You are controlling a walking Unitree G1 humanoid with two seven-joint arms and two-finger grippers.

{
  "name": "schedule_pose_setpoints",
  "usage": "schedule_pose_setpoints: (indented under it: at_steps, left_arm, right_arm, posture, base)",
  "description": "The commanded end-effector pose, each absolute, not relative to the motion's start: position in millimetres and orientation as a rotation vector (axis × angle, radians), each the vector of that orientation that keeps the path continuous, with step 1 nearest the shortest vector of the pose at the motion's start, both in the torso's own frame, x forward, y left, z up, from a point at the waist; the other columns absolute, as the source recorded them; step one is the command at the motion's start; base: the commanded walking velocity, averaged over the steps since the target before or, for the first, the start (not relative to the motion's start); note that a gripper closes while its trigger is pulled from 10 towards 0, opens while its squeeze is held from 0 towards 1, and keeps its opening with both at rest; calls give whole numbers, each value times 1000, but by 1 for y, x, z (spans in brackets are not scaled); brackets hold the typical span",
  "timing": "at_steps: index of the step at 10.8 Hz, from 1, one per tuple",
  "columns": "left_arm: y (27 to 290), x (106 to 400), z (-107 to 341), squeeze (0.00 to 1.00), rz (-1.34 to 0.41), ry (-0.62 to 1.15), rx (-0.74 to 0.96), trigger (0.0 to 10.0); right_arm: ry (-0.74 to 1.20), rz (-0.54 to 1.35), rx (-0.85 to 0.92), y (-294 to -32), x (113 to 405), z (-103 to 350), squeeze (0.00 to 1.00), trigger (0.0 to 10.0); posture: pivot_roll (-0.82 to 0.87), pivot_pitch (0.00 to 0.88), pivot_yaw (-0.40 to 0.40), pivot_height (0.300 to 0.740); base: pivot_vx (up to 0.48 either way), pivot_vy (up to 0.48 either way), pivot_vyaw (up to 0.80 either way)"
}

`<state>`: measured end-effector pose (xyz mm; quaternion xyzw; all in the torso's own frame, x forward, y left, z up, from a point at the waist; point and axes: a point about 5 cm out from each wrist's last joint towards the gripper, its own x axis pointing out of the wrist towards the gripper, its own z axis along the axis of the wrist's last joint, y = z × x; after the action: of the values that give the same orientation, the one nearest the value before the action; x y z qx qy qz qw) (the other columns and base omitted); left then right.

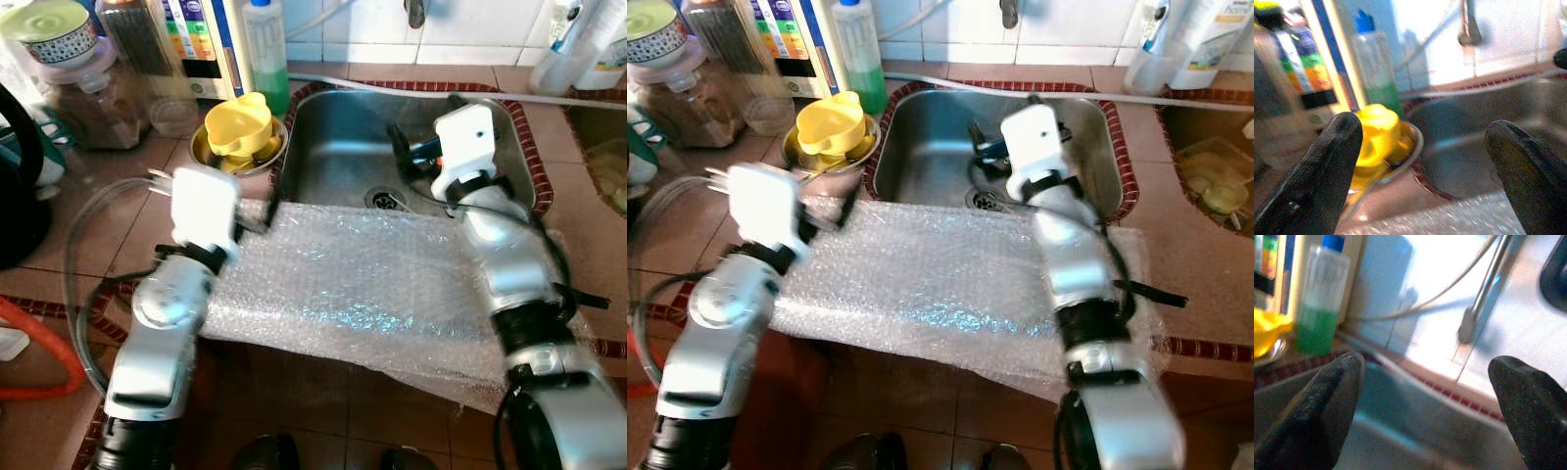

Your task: Kitchen organization

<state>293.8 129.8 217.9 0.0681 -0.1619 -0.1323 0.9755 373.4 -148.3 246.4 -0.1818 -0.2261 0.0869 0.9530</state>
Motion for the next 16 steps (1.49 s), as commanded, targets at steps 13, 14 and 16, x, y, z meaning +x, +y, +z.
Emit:
schedule_pose_setpoints:
  at_steps: [13, 14, 16]
  left_arm:
    - [138, 283, 216, 0, -254, -377, 45, 10000]
    - [136, 283, 216, 0, -258, -378, 46, 10000]
    - [138, 279, 216, 0, -248, -385, 8, 10000]
  right_arm:
    - [-405, -51, -301, -161, 299, 223, 0, 10000]
    - [-404, -46, -303, -161, 300, 224, 0, 10000]
    - [-396, -32, -317, -160, 302, 222, 0, 10000]
  posture:
    - [-97, 159, 70, 740]
    - [-98, 159, 67, 740]
    - [-96, 160, 62, 740]
  base:
    - [250, 0, 0]
    - [379, 0, 0]
    - [0, 0, 0]
